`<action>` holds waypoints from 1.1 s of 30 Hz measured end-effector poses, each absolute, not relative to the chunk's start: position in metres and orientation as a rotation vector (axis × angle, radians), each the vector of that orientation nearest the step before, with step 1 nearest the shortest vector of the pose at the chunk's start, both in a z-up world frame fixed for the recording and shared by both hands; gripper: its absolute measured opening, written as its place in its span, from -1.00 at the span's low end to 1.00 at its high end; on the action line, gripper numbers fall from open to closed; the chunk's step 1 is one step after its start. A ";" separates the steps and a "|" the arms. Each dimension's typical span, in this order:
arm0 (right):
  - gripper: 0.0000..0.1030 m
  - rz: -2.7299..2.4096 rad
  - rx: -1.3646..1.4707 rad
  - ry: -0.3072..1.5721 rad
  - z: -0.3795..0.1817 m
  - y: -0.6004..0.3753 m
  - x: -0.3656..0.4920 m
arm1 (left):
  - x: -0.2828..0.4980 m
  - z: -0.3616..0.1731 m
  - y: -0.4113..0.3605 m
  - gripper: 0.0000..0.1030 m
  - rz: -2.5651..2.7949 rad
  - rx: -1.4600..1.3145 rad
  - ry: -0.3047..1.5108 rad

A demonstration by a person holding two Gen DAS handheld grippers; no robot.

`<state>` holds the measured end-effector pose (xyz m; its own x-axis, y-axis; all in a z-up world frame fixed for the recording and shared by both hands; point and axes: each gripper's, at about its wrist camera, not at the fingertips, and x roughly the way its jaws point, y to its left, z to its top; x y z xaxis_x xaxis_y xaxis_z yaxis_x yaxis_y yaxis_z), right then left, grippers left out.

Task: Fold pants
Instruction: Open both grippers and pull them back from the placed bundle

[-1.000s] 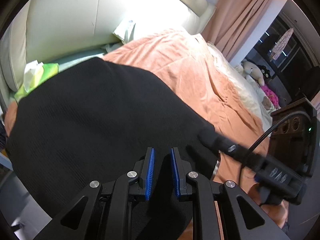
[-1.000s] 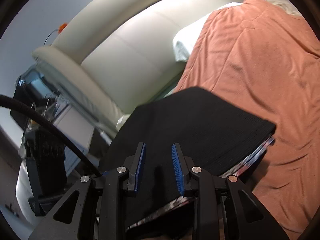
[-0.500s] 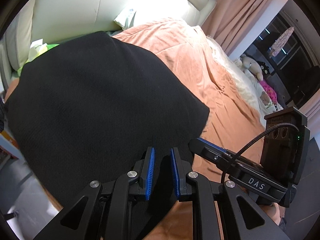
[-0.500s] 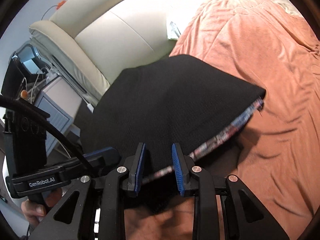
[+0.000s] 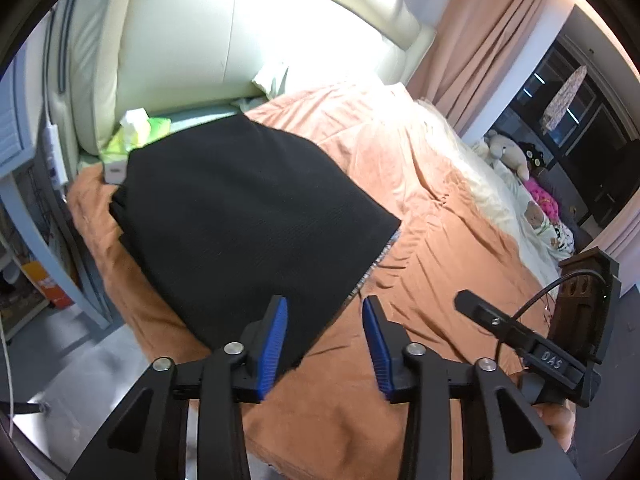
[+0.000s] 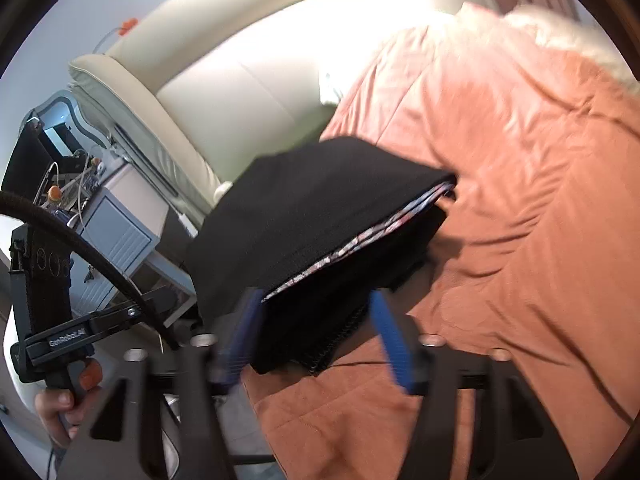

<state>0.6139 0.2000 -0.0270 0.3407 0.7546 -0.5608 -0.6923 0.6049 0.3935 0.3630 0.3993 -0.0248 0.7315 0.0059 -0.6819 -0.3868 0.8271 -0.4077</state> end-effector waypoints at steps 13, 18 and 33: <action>0.80 0.865 0.050 0.652 0.027 0.129 0.530 | 0.310 0.014 0.340 0.69 0.264 -0.466 0.670; 0.81 0.798 -0.027 0.642 0.042 0.111 0.493 | 0.292 0.023 0.318 0.79 0.266 -0.453 0.649; 0.99 0.752 -0.039 0.605 0.088 0.026 0.408 | 0.245 0.053 0.246 0.99 0.274 -0.340 0.612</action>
<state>0.4079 0.0258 0.0885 0.5699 0.6291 -0.5286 -0.6511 0.7381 0.1766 0.2446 0.2460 0.0534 0.7853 0.1499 -0.6007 -0.3486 0.9089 -0.2289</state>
